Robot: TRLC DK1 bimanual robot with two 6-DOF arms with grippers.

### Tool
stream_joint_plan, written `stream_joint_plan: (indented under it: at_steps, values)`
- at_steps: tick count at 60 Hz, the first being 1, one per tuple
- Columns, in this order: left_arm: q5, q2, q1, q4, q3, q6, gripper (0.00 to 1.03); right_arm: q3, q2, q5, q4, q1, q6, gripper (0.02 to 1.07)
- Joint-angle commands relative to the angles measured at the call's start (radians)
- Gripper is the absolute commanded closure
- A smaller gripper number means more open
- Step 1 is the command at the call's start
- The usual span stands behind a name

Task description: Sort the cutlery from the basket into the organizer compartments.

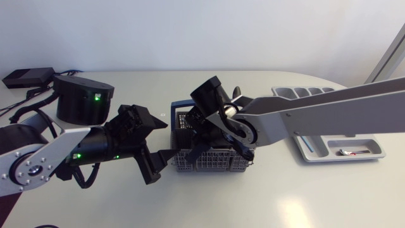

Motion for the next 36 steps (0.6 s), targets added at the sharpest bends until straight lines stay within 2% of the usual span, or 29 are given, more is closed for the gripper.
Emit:
stream_joint_plan:
  at_steps: [1, 36]
  values:
    - [0.004, -0.013, -0.003, -0.005, -0.021, 0.004, 0.16, -0.063, -0.019, -0.004, -0.019, 0.016, -0.019, 1.01]
    - [0.000, 0.015, -0.009, 0.012, -0.008, 0.003, 0.16, -0.166, -0.194, -0.010, -0.034, 0.045, -0.083, 1.01]
